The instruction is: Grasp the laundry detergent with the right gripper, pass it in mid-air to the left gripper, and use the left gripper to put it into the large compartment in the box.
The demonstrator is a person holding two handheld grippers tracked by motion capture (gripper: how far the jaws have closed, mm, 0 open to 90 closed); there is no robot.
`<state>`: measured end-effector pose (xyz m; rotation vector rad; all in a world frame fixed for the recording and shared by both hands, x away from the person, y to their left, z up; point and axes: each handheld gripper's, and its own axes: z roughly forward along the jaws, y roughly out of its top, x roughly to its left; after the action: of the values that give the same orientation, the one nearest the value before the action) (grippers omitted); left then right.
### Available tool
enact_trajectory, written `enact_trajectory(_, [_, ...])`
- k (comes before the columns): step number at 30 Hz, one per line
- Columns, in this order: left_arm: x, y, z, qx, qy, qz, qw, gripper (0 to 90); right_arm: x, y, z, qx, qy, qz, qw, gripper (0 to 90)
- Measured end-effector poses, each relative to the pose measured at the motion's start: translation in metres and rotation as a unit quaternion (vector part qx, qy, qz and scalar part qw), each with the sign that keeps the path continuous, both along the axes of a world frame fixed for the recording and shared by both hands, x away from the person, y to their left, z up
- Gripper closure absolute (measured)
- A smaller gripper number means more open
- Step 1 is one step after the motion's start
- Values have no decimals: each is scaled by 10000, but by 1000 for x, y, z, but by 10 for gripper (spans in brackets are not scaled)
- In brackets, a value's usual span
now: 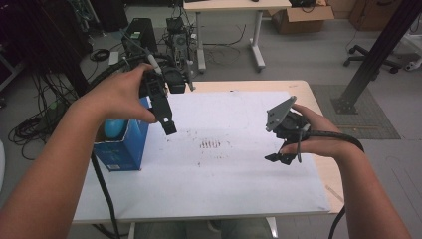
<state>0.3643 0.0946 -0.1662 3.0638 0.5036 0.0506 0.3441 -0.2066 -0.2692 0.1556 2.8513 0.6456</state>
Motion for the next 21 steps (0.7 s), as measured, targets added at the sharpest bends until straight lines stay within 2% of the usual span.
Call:
enact_trajectory(4, [-4, -8, -11, 163, 139, -295, 9993, 2, 1, 3, 1, -123, 2, 76, 9999, 32])
enact_trajectory(9, [-8, -16, -26, 296, 284, -686, 9968, 2, 5, 5, 0, -275, 86, 164, 9995, 32])
enact_trajectory(12, [-7, -19, -33, 419, 309, -725, 9960, 2, 9, 6, -1, -376, 130, 191, 9990, 32])
enact_trajectory(21, [-2, -22, -45, 483, 295, -771, 9954, 2, 18, 13, -8, -622, 296, 284, 9972, 35])
